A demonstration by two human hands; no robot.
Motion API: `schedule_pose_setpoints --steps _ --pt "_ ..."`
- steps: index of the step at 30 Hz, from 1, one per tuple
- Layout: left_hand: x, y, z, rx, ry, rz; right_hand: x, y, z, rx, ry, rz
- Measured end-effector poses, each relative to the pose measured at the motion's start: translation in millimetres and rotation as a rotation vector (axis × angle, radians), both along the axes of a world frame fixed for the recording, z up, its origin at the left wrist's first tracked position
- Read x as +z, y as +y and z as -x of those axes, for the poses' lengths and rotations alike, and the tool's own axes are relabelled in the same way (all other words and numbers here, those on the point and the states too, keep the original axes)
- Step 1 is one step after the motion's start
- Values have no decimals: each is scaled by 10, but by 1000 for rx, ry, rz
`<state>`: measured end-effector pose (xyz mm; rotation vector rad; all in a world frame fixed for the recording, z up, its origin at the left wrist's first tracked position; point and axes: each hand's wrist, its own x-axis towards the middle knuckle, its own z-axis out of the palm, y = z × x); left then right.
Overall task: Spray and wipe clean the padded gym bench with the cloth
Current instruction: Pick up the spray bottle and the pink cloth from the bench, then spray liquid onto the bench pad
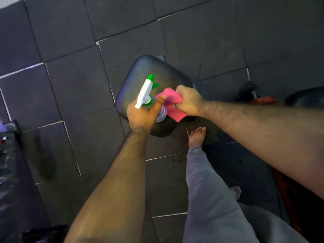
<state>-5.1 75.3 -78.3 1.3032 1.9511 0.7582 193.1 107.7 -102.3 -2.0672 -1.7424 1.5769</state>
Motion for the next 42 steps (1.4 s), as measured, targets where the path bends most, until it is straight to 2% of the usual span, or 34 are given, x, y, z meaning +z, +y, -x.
schedule_pose_setpoints --steps 2,6,10,15,19,23,26,28,30,32,38,40,42 --pt "161 -84 -296 -17 10 35 134 -300 -304 -128 45 30" --pt "400 -377 -1087 -157 -208 -20 398 -1008 -1037 -330 86 71" --pt "636 -786 -2008 -446 -226 -1 728 -1936 -1780 -613 55 -31" --pt "903 -1740 -3145 -795 -400 153 1121 -3291 -2596 -1086 225 -93" --pt "1019 -2620 -3977 -1083 -444 180 1215 -4426 -3210 -1379 294 -158" --pt "1003 -3414 -4671 -1172 -473 282 1177 -5468 -3720 -1651 341 -197" --pt "873 -3870 -5055 -1179 -468 375 1026 -6182 -3960 -1839 247 -165" --pt "774 -4093 -5223 -1194 -422 413 889 -6623 -4033 -1848 62 -22" --pt "680 -4243 -5323 -1209 -359 403 769 -6958 -4032 -1712 -184 183" --pt "638 -4356 -5384 -1219 -297 396 683 -7162 -3981 -1636 -342 254" --pt "689 -4431 -5417 -1349 -250 422 658 -7138 -3879 -1478 -659 226" --pt "744 -4377 -5379 -1352 -255 428 699 -6988 -3790 -1344 -699 120" --pt "792 -4270 -5331 -1338 -231 390 739 -6767 -3691 -1211 -641 9"
